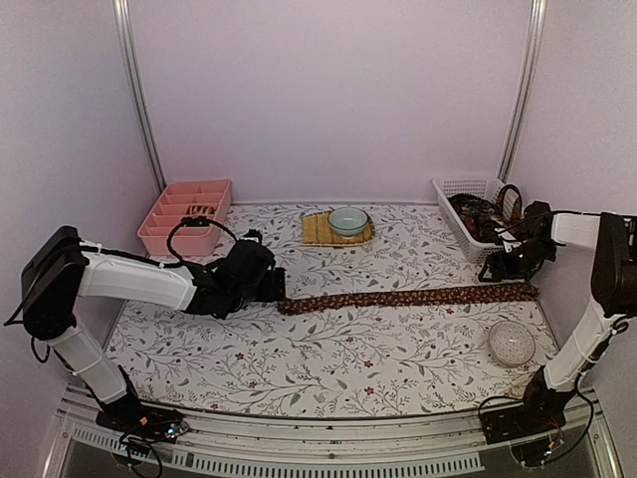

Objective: Roll the ties
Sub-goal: Move the tie to the center of the board.

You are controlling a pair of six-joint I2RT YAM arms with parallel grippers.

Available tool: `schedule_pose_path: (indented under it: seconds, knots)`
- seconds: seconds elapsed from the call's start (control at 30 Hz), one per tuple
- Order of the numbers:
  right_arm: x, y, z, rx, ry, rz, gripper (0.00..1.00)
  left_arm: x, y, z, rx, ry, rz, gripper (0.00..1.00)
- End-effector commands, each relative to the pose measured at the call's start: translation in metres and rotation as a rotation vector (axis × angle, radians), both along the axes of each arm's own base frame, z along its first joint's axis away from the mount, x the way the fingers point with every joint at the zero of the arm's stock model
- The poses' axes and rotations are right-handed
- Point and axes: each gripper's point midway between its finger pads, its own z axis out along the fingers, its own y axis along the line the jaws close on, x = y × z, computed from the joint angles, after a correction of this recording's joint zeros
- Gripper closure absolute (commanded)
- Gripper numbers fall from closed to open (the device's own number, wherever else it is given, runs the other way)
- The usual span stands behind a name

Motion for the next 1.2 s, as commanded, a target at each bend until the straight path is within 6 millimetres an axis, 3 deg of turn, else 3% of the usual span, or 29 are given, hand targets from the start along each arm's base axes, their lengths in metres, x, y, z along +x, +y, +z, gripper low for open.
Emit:
schedule_pose_path:
  seconds: [0.0, 0.2, 0.4, 0.8, 1.17]
  knots:
    - [-0.009, 0.021, 0.043, 0.026, -0.108, 0.129, 0.24, 0.004, 0.006, 0.013, -0.013, -0.04, 0.011, 0.1]
    - [-0.025, 0.044, 0.021, -0.003, -0.079, 0.266, 0.32, 0.004, 0.006, 0.016, -0.015, -0.045, 0.009, 0.1]
    - [-0.014, 0.049, 0.001, -0.014, -0.04, 0.283, 0.5, 0.004, 0.007, 0.018, -0.011, -0.05, 0.011, 0.11]
    - [-0.012, 0.03, -0.042, -0.136, 0.03, 0.267, 0.69, 0.002, 0.013, 0.019, 0.001, -0.057, 0.02, 0.1]
    - [-0.032, 0.006, -0.076, -0.278, 0.104, 0.272, 0.71, 0.004, 0.018, 0.019, 0.006, -0.061, 0.025, 0.1]
